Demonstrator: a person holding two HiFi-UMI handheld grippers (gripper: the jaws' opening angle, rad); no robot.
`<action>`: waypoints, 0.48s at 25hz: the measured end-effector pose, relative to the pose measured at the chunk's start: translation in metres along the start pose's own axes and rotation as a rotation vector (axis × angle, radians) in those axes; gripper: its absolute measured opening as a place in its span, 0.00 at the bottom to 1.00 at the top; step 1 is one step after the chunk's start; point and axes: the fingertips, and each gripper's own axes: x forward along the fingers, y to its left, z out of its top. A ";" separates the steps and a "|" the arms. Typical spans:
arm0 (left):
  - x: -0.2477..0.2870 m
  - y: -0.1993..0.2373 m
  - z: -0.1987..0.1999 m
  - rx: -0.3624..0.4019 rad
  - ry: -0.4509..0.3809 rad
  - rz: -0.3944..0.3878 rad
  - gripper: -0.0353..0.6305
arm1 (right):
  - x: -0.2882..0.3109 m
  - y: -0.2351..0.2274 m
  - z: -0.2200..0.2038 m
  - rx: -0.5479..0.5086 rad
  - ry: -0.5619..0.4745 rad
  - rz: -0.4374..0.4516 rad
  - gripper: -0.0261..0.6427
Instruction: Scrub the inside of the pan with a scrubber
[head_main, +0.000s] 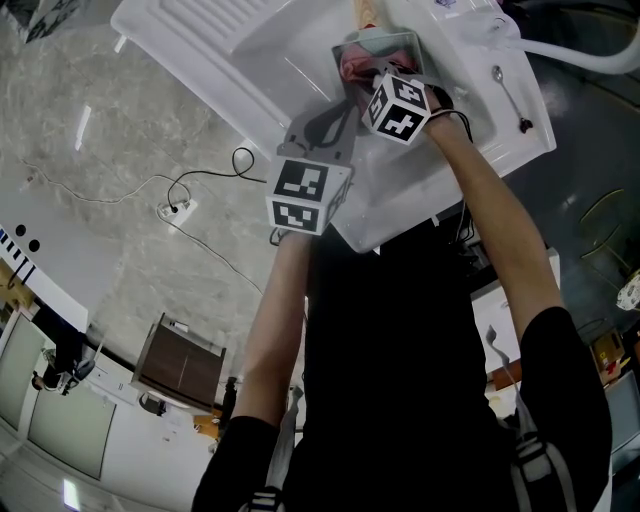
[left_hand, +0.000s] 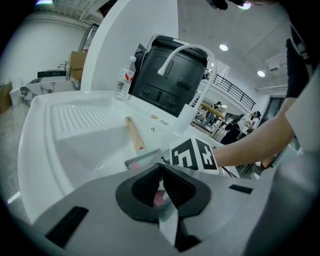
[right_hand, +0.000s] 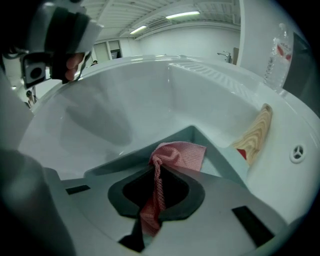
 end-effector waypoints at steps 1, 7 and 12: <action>0.000 0.000 0.000 0.003 -0.004 -0.001 0.13 | 0.001 0.008 -0.001 -0.014 0.004 0.024 0.11; 0.000 0.000 -0.003 0.019 -0.006 0.003 0.13 | 0.000 0.057 -0.021 -0.149 0.092 0.214 0.11; 0.000 0.000 -0.001 0.026 -0.010 0.005 0.13 | -0.005 0.071 -0.035 -0.203 0.169 0.299 0.11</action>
